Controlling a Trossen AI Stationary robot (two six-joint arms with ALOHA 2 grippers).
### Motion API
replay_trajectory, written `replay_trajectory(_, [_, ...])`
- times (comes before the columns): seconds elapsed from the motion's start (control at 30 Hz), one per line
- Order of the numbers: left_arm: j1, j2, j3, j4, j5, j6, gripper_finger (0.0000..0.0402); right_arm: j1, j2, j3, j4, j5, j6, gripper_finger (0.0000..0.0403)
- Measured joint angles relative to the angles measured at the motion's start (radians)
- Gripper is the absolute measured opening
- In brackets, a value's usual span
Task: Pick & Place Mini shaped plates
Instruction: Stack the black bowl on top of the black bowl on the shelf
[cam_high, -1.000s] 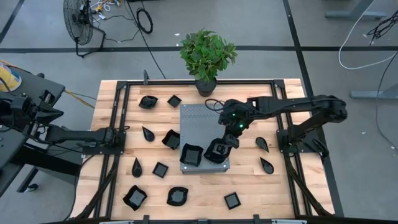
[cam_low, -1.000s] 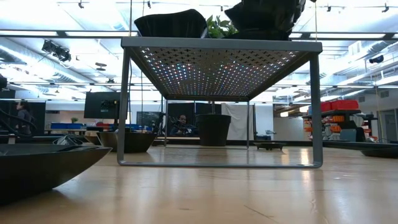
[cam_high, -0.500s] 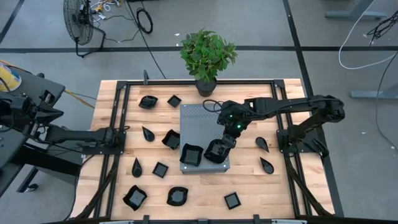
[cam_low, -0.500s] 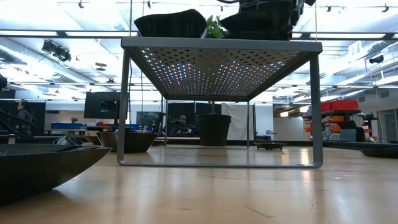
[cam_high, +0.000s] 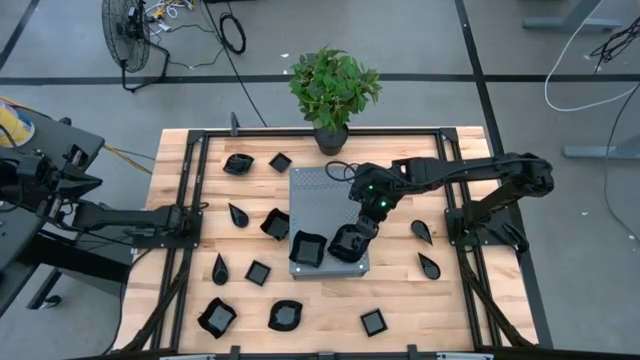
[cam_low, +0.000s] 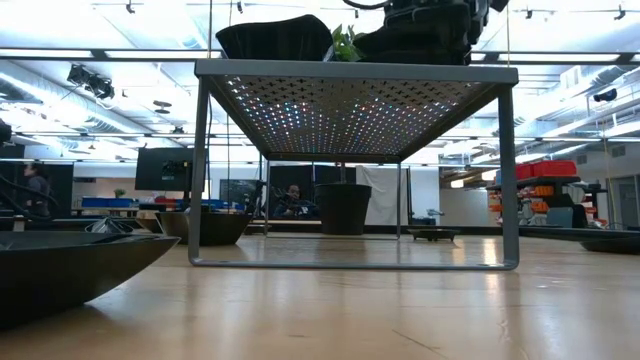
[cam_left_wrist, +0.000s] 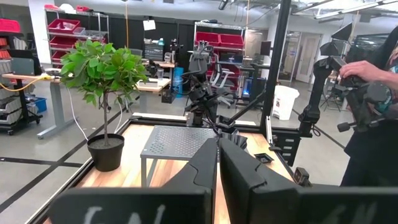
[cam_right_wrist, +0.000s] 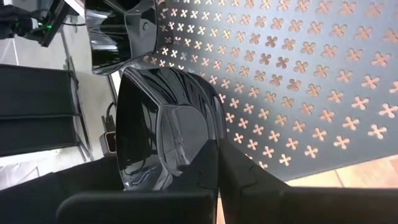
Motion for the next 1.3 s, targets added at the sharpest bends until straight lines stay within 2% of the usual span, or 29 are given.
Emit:
replay_trajectory(0.23, [0.000,0.000,0.000,0.000,0.000,0.000,0.0023,0.000,0.000,-0.040,0.012,0.000,0.026,0.0000])
replay_trajectory(0.63, [0.000,0.000,0.000,0.000,0.000,0.000,0.0023,0.000,0.000,-0.040,0.045,-0.007,0.026,0.0015])
replay_trajectory(1.3, [0.000,0.000,0.000,0.000,0.000,0.000,0.0023,0.000,-0.012,-0.040,0.048,-0.027,0.042,0.0018])
